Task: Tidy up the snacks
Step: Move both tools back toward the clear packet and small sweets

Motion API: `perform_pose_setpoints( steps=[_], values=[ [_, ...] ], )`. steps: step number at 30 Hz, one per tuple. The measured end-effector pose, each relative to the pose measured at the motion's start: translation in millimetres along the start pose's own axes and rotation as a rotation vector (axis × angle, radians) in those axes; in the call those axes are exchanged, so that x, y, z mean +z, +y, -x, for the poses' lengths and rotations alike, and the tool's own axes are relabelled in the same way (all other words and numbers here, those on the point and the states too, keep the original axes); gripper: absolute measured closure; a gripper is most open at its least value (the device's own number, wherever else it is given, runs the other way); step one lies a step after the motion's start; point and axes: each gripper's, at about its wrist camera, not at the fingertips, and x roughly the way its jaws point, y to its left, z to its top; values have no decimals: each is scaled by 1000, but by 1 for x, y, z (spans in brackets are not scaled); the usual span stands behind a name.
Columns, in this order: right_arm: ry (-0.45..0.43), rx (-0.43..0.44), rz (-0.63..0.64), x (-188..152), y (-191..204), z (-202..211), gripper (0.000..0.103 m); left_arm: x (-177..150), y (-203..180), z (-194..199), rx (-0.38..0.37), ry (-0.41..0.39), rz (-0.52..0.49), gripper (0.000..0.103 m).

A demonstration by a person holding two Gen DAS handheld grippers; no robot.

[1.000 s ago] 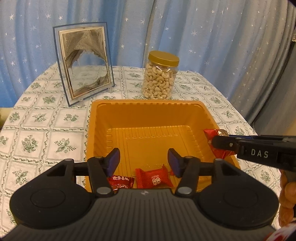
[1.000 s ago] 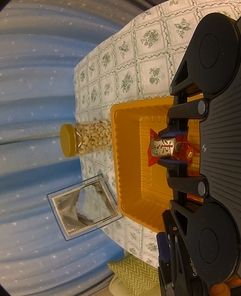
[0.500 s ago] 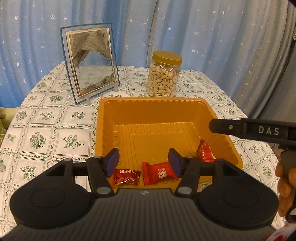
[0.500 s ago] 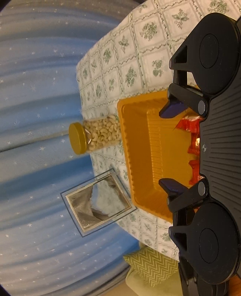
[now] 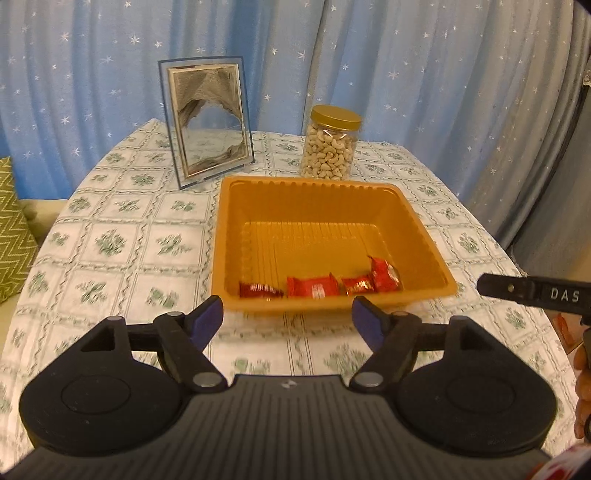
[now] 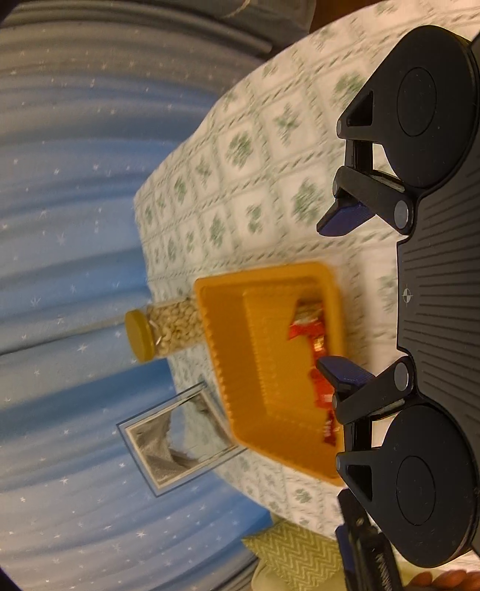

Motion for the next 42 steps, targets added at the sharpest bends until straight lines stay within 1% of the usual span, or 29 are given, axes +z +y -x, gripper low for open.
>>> perform_pose_setpoints(
  steps=[3,5,10,15,20,32,42],
  values=[
    [16,-16,-9,-16,-2,18,32,-11,-4,18,4,-1,-5,27],
    [24,-24,-11,-27,-2,29,31,-19,-5,30,7,-6,3,23],
    [34,-43,5,-51,3,54,32,-37,-8,56,16,-13,14,20],
    [28,-50,27,-70,9,75,31,-53,-10,75,26,-16,9,17],
    [28,-57,31,-84,10,88,32,-68,-12,88,24,-7,2,17],
    [43,-66,37,-100,3,97,31,-89,-9,98,35,13,-9,16],
    [44,-73,15,-106,-8,88,32,-99,-9,86,21,37,-35,16]
  ],
)
